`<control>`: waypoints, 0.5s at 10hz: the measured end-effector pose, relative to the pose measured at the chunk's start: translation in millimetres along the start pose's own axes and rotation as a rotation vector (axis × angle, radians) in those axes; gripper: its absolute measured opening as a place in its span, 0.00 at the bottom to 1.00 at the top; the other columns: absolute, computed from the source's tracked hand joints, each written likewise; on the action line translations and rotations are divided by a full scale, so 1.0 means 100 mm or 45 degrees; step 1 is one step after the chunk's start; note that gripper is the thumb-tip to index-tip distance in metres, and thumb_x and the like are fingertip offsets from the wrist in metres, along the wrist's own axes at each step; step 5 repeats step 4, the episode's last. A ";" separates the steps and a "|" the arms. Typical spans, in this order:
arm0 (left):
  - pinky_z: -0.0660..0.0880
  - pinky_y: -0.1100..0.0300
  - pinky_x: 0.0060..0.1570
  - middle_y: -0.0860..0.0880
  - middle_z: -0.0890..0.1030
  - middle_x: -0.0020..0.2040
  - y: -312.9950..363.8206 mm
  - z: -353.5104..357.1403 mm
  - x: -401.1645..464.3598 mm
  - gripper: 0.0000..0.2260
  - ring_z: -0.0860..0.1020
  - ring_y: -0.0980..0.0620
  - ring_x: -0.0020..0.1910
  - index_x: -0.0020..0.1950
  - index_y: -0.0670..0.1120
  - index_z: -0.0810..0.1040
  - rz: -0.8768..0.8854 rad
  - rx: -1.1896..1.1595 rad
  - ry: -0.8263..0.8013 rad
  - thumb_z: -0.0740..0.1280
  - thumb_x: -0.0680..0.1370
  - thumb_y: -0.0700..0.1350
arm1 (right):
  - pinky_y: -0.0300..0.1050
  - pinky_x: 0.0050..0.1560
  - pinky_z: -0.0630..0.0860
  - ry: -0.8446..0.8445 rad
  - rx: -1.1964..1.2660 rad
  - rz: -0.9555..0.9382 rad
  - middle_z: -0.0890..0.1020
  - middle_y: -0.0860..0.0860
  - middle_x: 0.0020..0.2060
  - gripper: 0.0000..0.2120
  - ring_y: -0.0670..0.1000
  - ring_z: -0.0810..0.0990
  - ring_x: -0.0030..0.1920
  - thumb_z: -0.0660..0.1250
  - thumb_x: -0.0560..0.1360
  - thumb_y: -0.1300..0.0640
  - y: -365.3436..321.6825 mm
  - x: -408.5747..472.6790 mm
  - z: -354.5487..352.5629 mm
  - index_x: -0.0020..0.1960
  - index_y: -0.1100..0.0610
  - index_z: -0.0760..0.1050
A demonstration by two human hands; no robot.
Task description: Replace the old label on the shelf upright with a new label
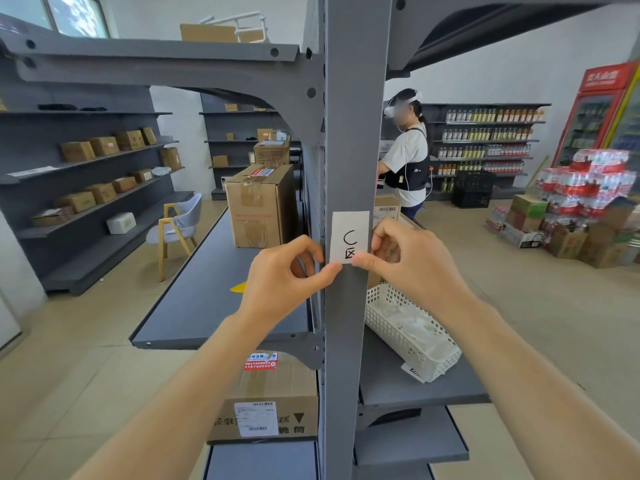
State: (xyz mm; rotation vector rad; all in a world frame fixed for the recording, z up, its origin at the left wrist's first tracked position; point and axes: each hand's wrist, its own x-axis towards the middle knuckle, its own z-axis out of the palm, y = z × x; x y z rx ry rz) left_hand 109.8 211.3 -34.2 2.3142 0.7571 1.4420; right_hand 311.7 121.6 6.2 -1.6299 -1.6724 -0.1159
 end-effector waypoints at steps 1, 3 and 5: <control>0.77 0.55 0.33 0.53 0.83 0.34 0.00 0.04 -0.04 0.10 0.78 0.52 0.31 0.41 0.50 0.79 -0.185 -0.163 0.007 0.77 0.73 0.54 | 0.43 0.36 0.72 -0.016 -0.030 -0.005 0.83 0.43 0.38 0.18 0.41 0.77 0.35 0.74 0.72 0.37 0.01 -0.01 -0.01 0.46 0.47 0.72; 0.79 0.54 0.35 0.49 0.82 0.31 0.10 -0.01 -0.02 0.11 0.79 0.46 0.30 0.34 0.51 0.79 -0.278 -0.268 0.025 0.76 0.73 0.52 | 0.38 0.35 0.67 -0.047 -0.124 -0.017 0.82 0.41 0.38 0.16 0.35 0.74 0.35 0.72 0.73 0.37 0.00 -0.04 -0.03 0.48 0.45 0.70; 0.76 0.57 0.32 0.50 0.80 0.27 0.08 -0.04 -0.09 0.14 0.77 0.48 0.28 0.32 0.50 0.80 -0.322 -0.252 0.023 0.75 0.74 0.53 | 0.42 0.37 0.72 -0.030 -0.065 0.030 0.83 0.41 0.38 0.14 0.37 0.75 0.33 0.73 0.74 0.39 0.03 -0.11 -0.05 0.48 0.44 0.70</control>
